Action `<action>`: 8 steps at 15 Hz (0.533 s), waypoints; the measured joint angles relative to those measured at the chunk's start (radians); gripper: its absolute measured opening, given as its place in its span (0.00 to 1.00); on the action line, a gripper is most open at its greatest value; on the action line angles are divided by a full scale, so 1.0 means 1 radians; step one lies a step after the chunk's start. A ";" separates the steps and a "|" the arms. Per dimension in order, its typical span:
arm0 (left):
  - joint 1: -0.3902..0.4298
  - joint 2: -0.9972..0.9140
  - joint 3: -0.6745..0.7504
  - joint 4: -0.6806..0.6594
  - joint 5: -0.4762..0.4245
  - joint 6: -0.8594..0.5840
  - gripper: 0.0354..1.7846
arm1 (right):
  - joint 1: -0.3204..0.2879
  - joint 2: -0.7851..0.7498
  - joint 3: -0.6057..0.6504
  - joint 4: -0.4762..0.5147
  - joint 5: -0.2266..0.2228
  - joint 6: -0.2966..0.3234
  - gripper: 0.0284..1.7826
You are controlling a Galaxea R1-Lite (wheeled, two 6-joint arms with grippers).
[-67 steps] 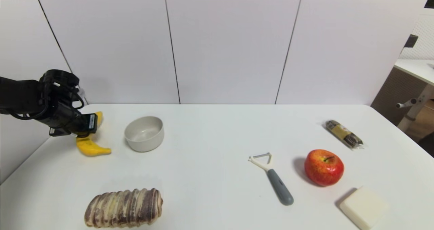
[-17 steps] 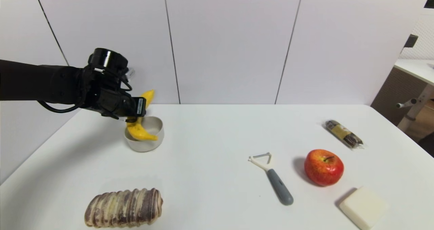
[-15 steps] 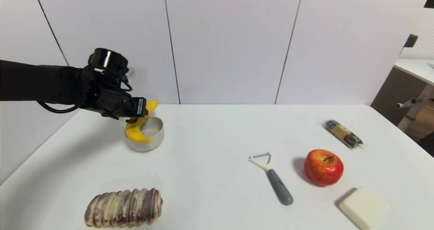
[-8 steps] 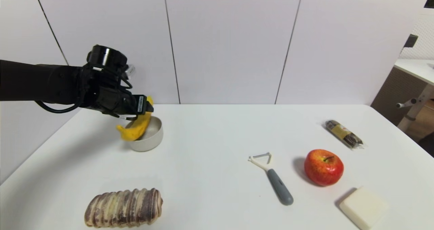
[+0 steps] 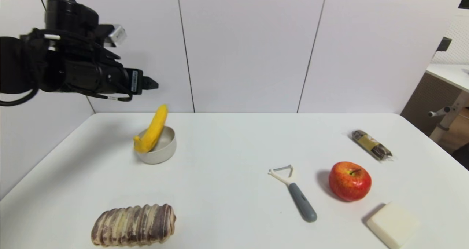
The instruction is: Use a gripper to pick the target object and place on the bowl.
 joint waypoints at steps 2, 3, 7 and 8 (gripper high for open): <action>0.001 -0.087 -0.016 0.001 0.000 0.056 0.90 | 0.000 0.000 0.000 0.000 0.000 0.000 0.96; 0.003 -0.136 -0.025 0.001 0.003 0.075 0.91 | 0.000 0.000 0.000 0.000 0.000 0.000 0.96; 0.012 -0.326 0.039 0.015 0.012 0.090 0.93 | 0.000 0.000 0.000 0.000 0.000 0.000 0.96; 0.019 -0.380 0.093 0.015 0.013 0.091 0.93 | 0.000 0.000 0.000 0.000 0.000 0.000 0.96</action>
